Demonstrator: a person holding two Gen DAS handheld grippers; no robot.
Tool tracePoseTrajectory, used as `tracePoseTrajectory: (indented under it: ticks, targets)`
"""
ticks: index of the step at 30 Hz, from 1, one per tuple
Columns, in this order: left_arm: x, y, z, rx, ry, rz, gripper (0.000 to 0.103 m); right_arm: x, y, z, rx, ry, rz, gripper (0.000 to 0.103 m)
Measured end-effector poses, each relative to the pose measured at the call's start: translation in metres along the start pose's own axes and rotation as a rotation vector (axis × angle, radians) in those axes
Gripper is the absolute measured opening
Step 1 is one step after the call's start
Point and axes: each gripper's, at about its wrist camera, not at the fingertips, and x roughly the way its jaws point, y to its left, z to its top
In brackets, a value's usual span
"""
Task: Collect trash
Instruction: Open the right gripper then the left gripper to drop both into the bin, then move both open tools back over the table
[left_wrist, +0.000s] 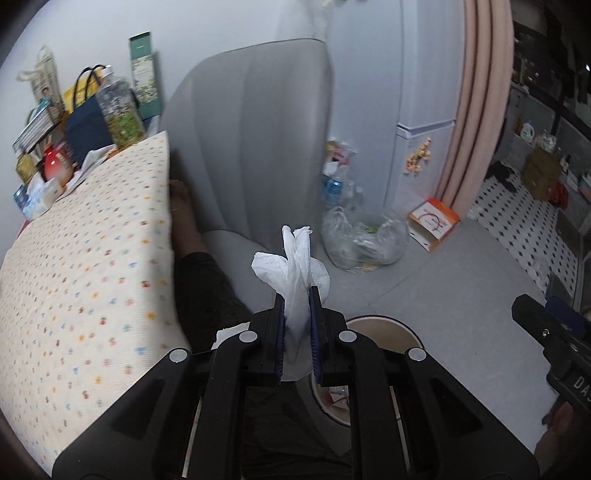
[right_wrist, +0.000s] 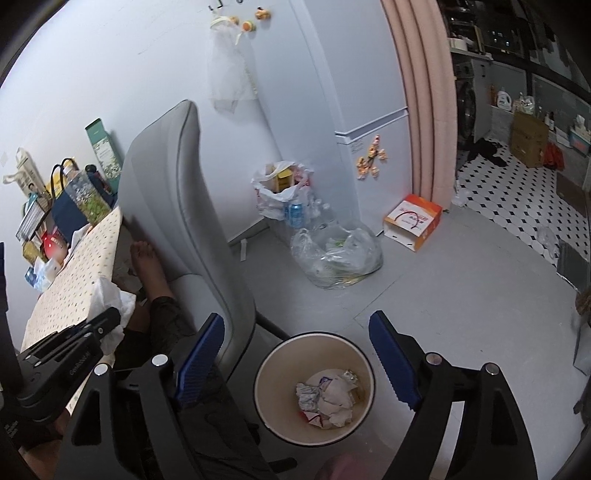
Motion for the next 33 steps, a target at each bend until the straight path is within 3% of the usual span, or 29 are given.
tracePoseTrajectory:
  ticks: [9,13,17,20,33]
  targets:
    - [0.014,-0.042,0.002,0.058,0.030,-0.080,0.014,-0.007,-0.034,0.003,0.040,-0.013,-0.049,0.080]
    - [0.014,-0.039,0.003,0.044,0.025,-0.106,0.055,-0.005,-0.037,0.002,0.057,-0.009,-0.055,0.080]
    - [0.005,-0.029,0.007,0.026,-0.013,-0.100,0.079,-0.004,-0.029,0.000,0.045,-0.005,-0.047,0.080]
    - [0.000,-0.020,0.009,0.019,-0.029,-0.085,0.089,-0.006,-0.024,0.001,0.033,-0.007,-0.038,0.080]
    - [-0.031,0.028,0.005,-0.060,-0.082,-0.039,0.097,-0.025,0.015,0.007,-0.036,-0.030,-0.011,0.087]
